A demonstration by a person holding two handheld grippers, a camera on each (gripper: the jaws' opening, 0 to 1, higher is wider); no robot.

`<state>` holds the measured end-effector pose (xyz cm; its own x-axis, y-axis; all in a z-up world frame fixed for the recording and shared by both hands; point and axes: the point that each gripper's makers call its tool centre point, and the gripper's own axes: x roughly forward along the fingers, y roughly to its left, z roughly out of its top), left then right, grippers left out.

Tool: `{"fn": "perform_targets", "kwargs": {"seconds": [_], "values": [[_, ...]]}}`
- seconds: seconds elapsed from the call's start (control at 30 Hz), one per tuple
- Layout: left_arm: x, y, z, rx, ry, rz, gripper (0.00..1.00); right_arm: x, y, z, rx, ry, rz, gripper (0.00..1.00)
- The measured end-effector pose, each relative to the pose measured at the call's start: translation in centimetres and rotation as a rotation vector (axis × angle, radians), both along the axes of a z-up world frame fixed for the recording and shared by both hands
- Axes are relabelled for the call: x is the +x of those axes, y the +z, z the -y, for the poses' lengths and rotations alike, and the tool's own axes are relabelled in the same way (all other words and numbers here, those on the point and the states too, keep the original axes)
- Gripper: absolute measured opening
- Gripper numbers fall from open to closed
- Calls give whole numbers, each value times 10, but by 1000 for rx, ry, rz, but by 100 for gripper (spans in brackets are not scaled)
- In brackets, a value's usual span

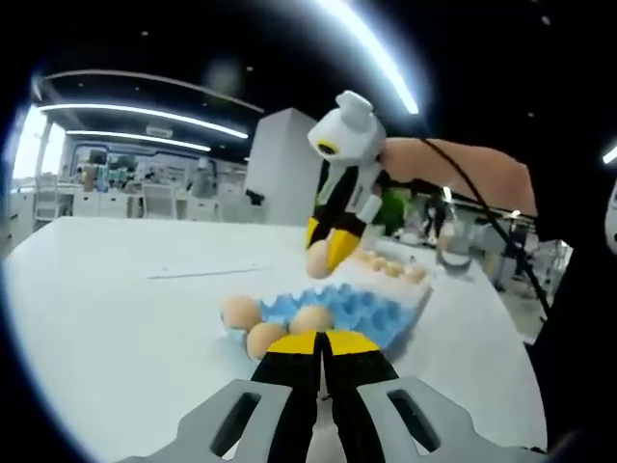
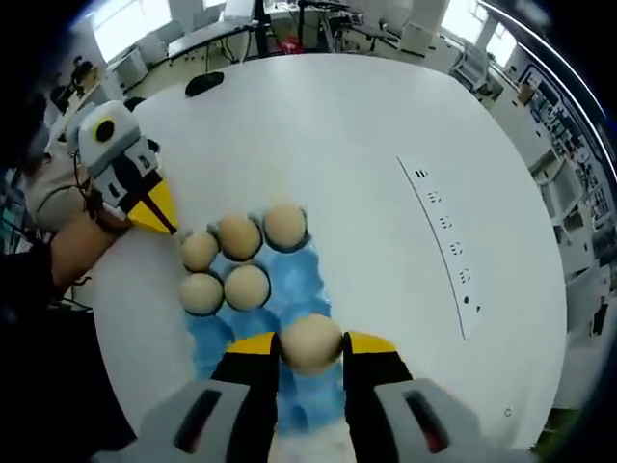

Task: Pick up the eggs on the table and place them into the egg tray on the table

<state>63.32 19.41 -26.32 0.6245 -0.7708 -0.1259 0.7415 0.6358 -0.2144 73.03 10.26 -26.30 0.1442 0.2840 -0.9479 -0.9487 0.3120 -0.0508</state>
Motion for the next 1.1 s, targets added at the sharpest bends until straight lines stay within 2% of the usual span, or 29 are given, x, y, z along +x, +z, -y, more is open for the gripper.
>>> {"fn": "perform_targets", "kwargs": {"seconds": [0.37, 0.43, 0.97, 1.1], "values": [[12, -2, -12, -10, -1, -33, 0, -2, -5, -26, 14, 26, -10, 26], [8, -7, -13, 33, 23, -48, 0, -4, -7, -32, 15, 31, -14, 26], [16, -13, -16, 80, 51, -41, 0, -11, -36, -46, -5, 52, -33, 27], [9, -13, -10, 84, 49, -39, 0, -9, -45, -45, -17, 48, -39, 27]]}}
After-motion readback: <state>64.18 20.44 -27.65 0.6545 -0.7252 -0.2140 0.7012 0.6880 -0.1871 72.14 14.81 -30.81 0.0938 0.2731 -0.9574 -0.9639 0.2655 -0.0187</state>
